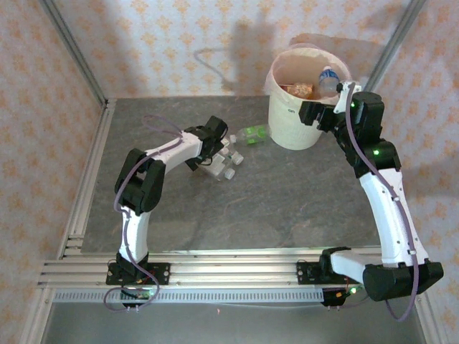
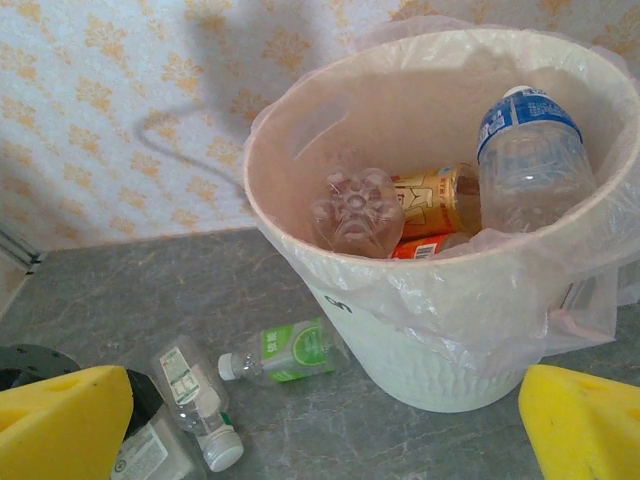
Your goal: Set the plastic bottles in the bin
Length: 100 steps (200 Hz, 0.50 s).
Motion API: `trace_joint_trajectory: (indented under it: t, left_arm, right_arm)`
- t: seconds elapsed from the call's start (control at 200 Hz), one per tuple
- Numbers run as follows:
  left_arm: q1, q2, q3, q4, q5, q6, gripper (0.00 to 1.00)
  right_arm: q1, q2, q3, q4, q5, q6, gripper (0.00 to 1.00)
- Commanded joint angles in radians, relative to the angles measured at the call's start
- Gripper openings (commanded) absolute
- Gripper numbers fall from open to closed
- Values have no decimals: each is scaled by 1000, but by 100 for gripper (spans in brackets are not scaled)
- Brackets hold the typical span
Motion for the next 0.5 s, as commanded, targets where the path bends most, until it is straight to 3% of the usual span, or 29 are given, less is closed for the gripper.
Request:
trace_joint_trajectory:
  t: [0.0, 0.29, 0.495]
  left_arm:
    - [6, 13, -4, -10, -35, -24, 100]
    - [4, -76, -214, 138, -11, 29, 92]
    - [4, -173, -337, 318, 50, 167, 75]
  right_arm:
    - [2, -15, 1, -27, 23, -31, 99]
    - [2, -18, -2, -46, 27, -49, 99]
    - [2, -42, -47, 8, -82, -41, 99]
